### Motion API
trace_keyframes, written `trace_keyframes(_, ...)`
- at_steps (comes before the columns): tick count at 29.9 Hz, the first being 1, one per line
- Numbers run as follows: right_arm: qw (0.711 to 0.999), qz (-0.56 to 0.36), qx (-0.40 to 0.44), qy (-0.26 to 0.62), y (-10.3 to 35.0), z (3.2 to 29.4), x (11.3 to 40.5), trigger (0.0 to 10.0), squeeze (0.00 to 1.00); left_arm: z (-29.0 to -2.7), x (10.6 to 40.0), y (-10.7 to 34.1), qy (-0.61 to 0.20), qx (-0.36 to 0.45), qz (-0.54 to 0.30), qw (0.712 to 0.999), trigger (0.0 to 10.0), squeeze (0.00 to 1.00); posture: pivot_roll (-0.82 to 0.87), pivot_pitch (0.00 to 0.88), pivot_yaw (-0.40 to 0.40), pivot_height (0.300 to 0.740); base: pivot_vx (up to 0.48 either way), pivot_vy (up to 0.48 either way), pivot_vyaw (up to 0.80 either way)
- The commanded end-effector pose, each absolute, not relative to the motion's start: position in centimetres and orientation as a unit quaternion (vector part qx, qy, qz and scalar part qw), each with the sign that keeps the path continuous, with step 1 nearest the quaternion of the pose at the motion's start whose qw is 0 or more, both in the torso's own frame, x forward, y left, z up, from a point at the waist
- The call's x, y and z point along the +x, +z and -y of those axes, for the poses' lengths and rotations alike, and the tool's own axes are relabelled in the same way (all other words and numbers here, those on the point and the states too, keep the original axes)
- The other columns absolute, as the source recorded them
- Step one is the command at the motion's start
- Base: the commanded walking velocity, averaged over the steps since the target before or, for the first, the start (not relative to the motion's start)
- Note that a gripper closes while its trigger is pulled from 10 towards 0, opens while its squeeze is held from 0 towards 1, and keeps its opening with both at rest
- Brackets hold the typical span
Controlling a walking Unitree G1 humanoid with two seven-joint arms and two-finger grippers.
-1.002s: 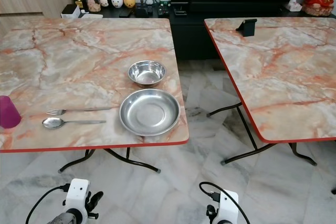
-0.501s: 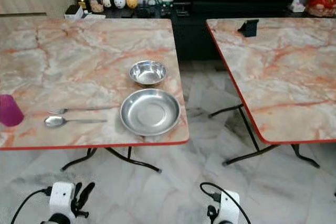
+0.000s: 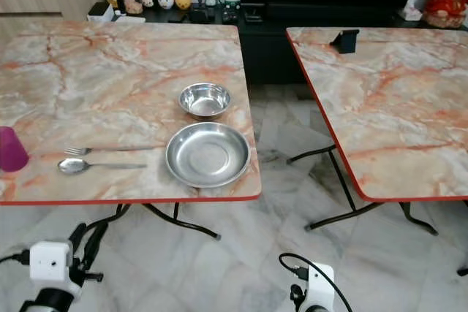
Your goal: Setting the table
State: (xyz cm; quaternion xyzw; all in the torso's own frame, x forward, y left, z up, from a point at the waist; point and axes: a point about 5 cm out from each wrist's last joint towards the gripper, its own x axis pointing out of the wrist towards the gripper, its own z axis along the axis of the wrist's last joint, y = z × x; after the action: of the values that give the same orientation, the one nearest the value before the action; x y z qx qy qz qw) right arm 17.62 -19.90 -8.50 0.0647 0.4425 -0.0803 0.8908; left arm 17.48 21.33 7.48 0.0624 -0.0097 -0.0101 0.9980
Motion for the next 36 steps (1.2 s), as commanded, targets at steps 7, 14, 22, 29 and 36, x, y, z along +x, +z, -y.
trace_keyframes(7,0.890,-0.442,0.064,-0.088,-8.4,20.2,17.7,10.0,0.00,-19.0,21.5,10.9,-0.049,0.062,0.065,0.995,10.0,0.00,0.12,0.000,-0.070,0.740,0.000,0.000,0.00)
trace_keyframes(14,0.892,-0.436,0.074,-0.100,-8.4,19.9,17.8,10.0,0.00,-17.6,27.3,11.0,-0.047,0.018,0.059,0.997,10.0,0.00,0.08,0.000,-0.056,0.740,0.000,0.000,0.00)
trace_keyframes(22,0.891,-0.435,0.074,-0.102,-8.4,20.0,17.7,10.0,0.00,-16.3,29.5,11.7,-0.063,0.008,0.058,0.996,10.0,0.00,0.08,0.000,-0.050,0.740,0.000,0.000,0.00)
trace_keyframes(29,0.890,-0.437,0.073,-0.104,-8.5,20.0,17.6,10.0,0.00,-15.2,29.7,11.1,-0.069,0.003,0.054,0.996,10.0,1.00,0.07,0.000,-0.051,0.740,0.000,0.000,0.00)
trace_keyframes(36,0.890,-0.438,0.073,-0.102,-8.5,19.9,17.6,10.0,0.00,-15.7,29.7,11.0,-0.071,0.006,0.053,0.996,10.0,1.00,0.08,0.000,-0.050,0.740,0.000,0.000,0.00)
